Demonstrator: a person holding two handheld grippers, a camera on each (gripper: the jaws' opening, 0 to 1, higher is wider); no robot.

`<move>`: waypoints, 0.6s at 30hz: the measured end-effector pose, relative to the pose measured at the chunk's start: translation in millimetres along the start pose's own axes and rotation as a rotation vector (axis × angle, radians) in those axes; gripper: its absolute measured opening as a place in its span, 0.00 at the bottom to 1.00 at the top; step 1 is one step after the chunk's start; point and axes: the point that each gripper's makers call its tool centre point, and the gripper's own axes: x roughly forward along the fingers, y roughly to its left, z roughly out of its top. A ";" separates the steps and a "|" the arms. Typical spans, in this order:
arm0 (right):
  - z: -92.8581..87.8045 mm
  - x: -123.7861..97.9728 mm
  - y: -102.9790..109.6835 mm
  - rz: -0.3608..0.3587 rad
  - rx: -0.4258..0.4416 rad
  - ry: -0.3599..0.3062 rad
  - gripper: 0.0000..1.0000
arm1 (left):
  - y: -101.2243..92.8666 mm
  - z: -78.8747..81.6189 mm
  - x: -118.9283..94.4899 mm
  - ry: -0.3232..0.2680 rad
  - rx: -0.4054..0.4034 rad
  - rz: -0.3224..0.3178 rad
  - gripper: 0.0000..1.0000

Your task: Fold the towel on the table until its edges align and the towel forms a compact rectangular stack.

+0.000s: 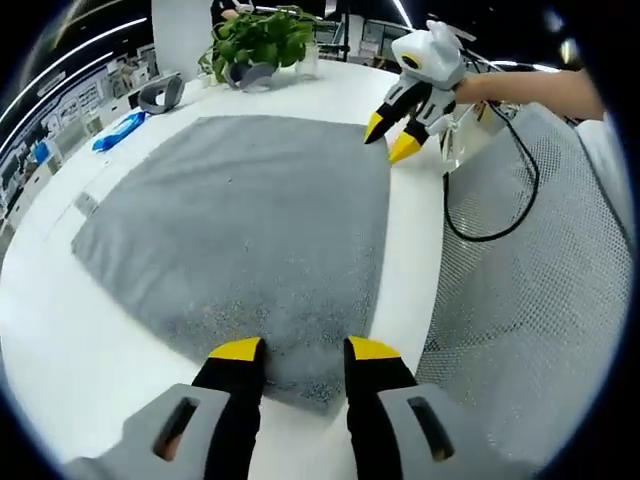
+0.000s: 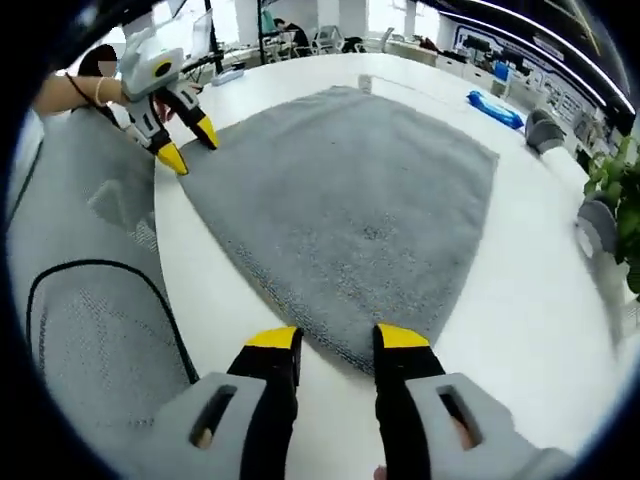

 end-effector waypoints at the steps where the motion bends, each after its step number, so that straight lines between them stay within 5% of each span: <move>1: -0.7 0.2 3.3 0.000 0.043 0.003 0.26 | 0.0 -0.4 0.1 0.002 0.000 0.002 0.33; 18: 1.9 2.9 -6.1 -0.079 0.077 0.007 0.05 | 7.4 -10.4 -6.9 0.049 -0.030 0.050 0.19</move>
